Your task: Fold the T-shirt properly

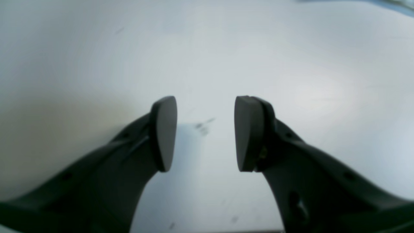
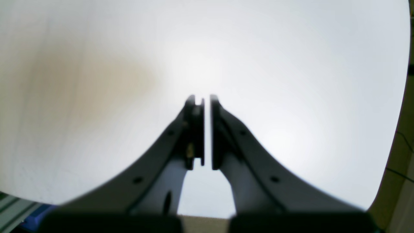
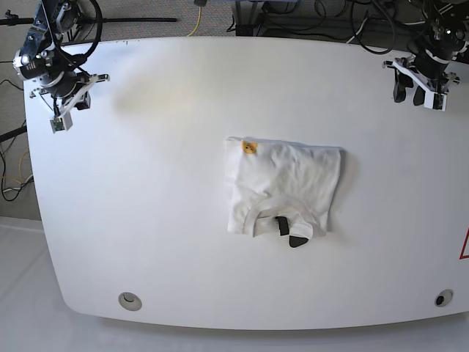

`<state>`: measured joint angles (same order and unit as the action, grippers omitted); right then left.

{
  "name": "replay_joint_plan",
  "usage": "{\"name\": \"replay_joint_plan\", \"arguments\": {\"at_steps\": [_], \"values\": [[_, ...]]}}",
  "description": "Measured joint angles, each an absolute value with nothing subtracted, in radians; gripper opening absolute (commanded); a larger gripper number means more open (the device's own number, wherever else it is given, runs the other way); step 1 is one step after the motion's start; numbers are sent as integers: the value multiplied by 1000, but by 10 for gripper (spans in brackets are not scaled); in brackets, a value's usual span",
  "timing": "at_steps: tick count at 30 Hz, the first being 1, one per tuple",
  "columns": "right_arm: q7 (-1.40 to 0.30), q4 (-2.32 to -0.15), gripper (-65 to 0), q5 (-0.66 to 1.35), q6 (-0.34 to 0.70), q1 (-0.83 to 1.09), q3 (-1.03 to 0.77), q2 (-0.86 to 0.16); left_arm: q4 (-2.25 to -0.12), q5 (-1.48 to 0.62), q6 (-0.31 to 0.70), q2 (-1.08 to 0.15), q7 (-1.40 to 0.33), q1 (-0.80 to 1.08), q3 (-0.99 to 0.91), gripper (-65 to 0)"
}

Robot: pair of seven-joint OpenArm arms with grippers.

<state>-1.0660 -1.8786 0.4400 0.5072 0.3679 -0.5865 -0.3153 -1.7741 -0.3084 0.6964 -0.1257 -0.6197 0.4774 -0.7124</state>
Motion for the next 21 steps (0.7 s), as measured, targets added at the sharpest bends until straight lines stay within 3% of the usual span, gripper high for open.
{"name": "replay_joint_plan", "arguments": {"at_steps": [21], "values": [[-1056, -1917, -650, 441, 530, 634, -914, -304, -1774, -311, 697, -87, -616, 647, -900, -384]]}}
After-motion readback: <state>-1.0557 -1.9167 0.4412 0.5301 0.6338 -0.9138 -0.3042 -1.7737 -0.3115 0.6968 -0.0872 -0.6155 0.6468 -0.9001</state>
